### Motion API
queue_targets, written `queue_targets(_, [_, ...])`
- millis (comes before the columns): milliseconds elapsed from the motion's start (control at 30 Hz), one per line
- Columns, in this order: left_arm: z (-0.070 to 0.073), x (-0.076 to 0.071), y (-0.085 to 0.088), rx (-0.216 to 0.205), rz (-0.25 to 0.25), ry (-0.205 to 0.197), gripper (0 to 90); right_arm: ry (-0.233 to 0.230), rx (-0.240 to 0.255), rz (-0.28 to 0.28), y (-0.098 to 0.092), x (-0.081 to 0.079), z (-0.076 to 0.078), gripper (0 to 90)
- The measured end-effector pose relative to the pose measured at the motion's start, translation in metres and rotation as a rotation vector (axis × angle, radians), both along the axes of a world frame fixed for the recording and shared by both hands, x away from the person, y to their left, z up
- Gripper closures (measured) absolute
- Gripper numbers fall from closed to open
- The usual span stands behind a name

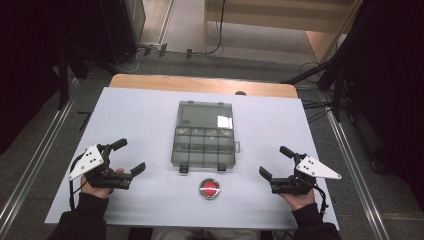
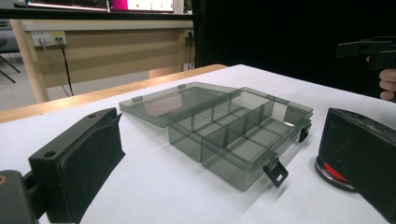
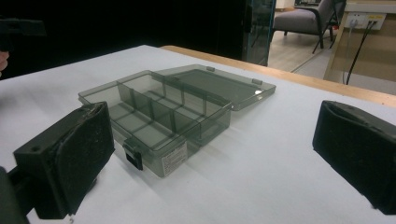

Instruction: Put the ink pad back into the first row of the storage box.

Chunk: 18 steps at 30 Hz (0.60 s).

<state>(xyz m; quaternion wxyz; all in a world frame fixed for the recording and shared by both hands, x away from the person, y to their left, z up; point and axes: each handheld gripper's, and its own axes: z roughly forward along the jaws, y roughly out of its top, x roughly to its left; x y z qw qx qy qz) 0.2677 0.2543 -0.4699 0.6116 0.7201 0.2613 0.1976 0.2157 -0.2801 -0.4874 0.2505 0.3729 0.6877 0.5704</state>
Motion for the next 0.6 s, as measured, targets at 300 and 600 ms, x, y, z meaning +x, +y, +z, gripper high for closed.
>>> queue_targets(300, [-0.0002, 0.0007, -0.0017, 0.003, -0.007, 0.001, 0.0, 0.019, -0.016, 0.016, 0.0028, -0.0005, -0.0007, 0.0])
queue_targets(600, [-0.0003, 0.0006, -0.0030, 0.006, -0.014, 0.002, 0.0, 0.026, -0.044, 0.036, 0.0098, -0.0022, -0.0015, 0.0])
